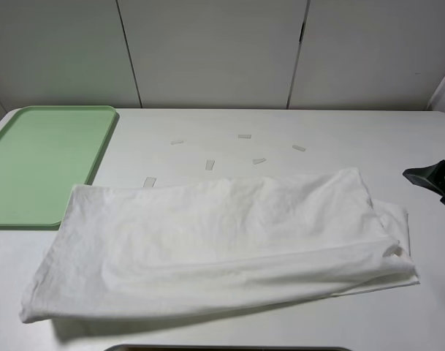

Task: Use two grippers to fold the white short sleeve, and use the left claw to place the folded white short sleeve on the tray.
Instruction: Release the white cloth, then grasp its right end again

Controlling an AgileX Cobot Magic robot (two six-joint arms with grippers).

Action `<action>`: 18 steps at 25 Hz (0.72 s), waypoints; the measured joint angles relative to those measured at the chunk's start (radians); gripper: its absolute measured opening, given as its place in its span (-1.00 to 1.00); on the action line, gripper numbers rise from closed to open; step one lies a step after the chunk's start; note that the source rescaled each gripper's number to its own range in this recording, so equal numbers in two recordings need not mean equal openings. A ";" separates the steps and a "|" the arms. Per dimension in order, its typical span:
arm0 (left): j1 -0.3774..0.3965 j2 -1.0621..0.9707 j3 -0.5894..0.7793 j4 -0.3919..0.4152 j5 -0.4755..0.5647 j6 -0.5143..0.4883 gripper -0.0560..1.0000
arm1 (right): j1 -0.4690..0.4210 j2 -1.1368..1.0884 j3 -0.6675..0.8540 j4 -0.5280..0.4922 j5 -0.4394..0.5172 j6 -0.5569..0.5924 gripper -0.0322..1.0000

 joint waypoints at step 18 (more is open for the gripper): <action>0.000 0.000 0.018 0.233 -0.005 -0.302 1.00 | 0.000 0.000 0.000 0.002 -0.010 0.006 1.00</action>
